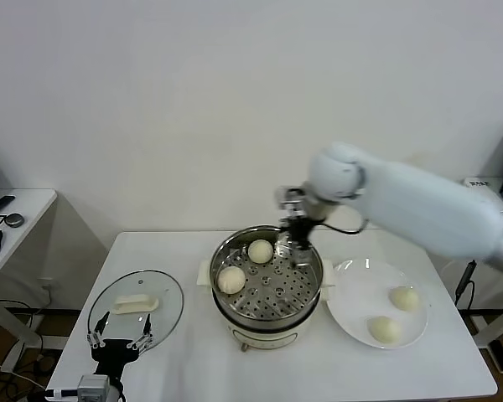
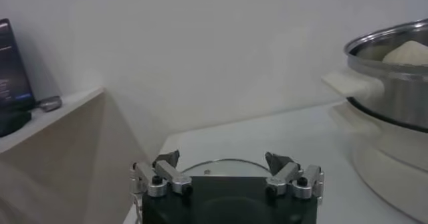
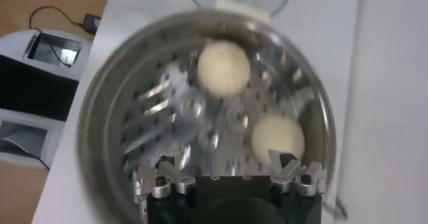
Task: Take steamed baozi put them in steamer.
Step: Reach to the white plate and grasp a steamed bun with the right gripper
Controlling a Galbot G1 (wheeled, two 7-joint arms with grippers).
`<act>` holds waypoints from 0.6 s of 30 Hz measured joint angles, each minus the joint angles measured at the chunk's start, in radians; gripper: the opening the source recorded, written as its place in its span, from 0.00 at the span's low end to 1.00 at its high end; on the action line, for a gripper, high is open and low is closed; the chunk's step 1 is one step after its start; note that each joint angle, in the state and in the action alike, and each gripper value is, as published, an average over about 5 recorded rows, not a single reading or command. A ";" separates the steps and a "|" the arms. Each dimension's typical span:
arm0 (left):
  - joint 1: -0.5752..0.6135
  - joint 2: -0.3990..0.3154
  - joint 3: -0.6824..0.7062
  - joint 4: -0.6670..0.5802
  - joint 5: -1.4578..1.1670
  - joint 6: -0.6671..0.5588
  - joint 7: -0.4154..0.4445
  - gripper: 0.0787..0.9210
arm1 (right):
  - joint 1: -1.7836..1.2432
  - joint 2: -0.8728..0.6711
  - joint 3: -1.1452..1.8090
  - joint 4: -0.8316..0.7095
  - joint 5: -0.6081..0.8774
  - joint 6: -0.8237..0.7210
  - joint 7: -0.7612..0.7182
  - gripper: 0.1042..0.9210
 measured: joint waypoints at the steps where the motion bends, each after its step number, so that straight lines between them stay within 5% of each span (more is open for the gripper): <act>1: 0.000 0.001 0.000 0.000 -0.002 0.000 0.000 0.88 | -0.010 -0.040 0.016 0.014 -0.007 0.014 -0.007 0.88; 9: 0.000 0.013 0.001 0.014 -0.008 0.000 -0.002 0.88 | -0.176 -0.291 0.174 0.084 -0.096 0.102 -0.047 0.88; 18: 0.013 0.014 -0.007 0.016 -0.009 0.000 -0.005 0.88 | -0.407 -0.383 0.330 0.091 -0.233 0.167 -0.080 0.88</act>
